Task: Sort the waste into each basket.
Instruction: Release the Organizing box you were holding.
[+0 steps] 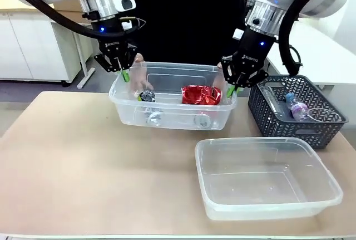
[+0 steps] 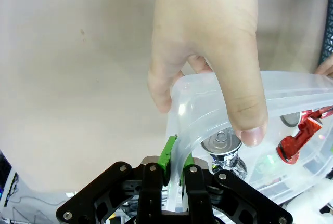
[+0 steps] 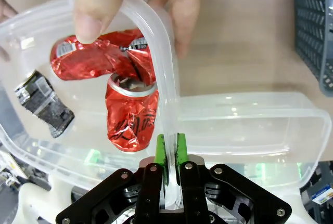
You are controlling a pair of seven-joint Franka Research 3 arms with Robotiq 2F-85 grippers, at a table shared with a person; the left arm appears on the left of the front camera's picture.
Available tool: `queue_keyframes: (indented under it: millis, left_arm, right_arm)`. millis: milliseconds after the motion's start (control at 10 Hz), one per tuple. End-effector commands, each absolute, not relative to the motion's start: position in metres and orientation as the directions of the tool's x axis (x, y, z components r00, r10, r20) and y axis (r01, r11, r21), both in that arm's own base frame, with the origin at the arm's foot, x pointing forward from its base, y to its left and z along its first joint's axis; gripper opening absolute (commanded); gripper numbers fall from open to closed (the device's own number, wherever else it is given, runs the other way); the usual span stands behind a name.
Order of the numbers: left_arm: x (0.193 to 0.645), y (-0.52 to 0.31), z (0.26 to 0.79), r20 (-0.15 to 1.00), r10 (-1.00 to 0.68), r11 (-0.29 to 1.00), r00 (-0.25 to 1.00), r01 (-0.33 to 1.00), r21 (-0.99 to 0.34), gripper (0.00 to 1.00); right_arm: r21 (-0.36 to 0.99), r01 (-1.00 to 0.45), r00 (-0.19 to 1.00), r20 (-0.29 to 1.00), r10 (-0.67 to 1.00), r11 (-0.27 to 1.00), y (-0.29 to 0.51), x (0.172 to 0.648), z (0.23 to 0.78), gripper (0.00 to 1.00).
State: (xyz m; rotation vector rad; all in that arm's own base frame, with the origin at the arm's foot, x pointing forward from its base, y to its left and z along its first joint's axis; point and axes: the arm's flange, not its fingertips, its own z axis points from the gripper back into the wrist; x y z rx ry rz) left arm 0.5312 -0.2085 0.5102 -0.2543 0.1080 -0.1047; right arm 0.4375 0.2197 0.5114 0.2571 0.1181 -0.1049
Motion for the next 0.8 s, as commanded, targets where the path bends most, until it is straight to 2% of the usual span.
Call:
queue_keyframes:
  millis: [0, 200, 300, 400, 500, 600, 700]
  left_arm:
    - [0.527, -0.211, 0.512, -0.083, -0.104, 0.958, 0.991, 0.078, -0.276, 0.06]
    - [0.527, -0.211, 0.512, -0.083, -0.104, 0.958, 0.991, 0.078, -0.276, 0.06]
    - [0.531, -0.208, 0.510, -0.094, -0.117, 0.963, 0.989, 0.089, -0.256, 0.48]
    - [0.531, -0.212, 0.514, -0.080, -0.125, 0.959, 0.989, 0.100, -0.264, 0.64]
    - [0.529, -0.214, 0.517, -0.075, -0.120, 0.957, 0.990, 0.095, -0.273, 1.00]
    - [0.524, -0.214, 0.520, -0.060, -0.119, 0.959, 0.991, 0.100, -0.264, 1.00]
    - [0.513, -0.210, 0.526, -0.034, -0.110, 0.959, 0.993, 0.097, -0.266, 1.00]
  right_arm:
    - [0.253, 0.118, 0.988, -0.131, -0.087, 0.960, 0.222, 0.435, 0.512, 0.08]
    - [0.253, 0.118, 0.988, -0.131, -0.087, 0.960, 0.222, 0.435, 0.512, 0.08]
    - [0.247, 0.118, 0.988, -0.130, -0.088, 0.962, 0.220, 0.438, 0.511, 0.22]
    - [0.301, 0.135, 0.990, -0.065, -0.121, 0.944, 0.207, 0.426, 0.519, 0.65]
    - [0.343, 0.116, 0.993, -0.016, -0.118, 0.932, 0.201, 0.419, 0.526, 0.78]
    - [0.383, 0.100, 0.992, 0.034, -0.123, 0.918, 0.195, 0.416, 0.530, 1.00]
    - [0.445, 0.080, 0.985, 0.105, -0.140, 0.892, 0.188, 0.413, 0.534, 1.00]
